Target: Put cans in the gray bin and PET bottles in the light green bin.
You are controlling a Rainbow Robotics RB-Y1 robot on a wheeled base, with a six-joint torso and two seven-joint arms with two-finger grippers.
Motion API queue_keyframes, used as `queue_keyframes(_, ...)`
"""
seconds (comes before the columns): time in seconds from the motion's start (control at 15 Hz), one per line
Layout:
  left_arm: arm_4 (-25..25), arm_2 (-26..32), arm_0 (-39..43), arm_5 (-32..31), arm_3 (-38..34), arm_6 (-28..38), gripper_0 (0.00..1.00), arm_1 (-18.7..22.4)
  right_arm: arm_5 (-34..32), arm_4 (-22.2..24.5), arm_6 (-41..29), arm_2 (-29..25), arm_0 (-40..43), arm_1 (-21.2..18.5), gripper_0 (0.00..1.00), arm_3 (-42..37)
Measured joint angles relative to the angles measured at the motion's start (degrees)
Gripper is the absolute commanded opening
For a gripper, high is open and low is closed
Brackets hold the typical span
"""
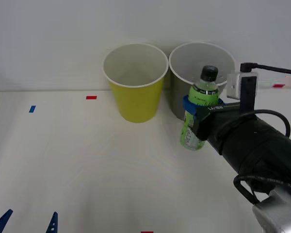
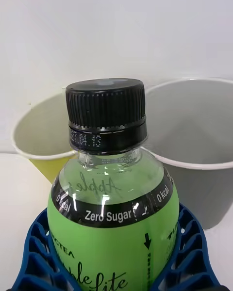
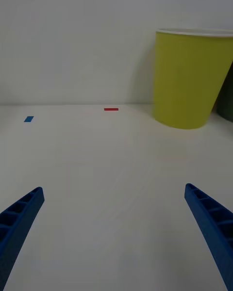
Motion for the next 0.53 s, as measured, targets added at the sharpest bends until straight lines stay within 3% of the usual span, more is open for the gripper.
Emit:
queue_keyframes(0.27, 0.00, 0.00, 0.00, 0.00, 0.00, 0.00, 1.00, 0.00, 17.14, -5.76, -0.59, -3.03, -14.40, 1.61, 0.00, -0.11)
queue_keyframes(0.53, 0.00, 0.00, 0.00, 0.00, 0.00, 0.00, 1.00, 0.00, 19.49, -8.76, -2.37, -4.72, -20.56, 1.70, 0.00, -0.13)
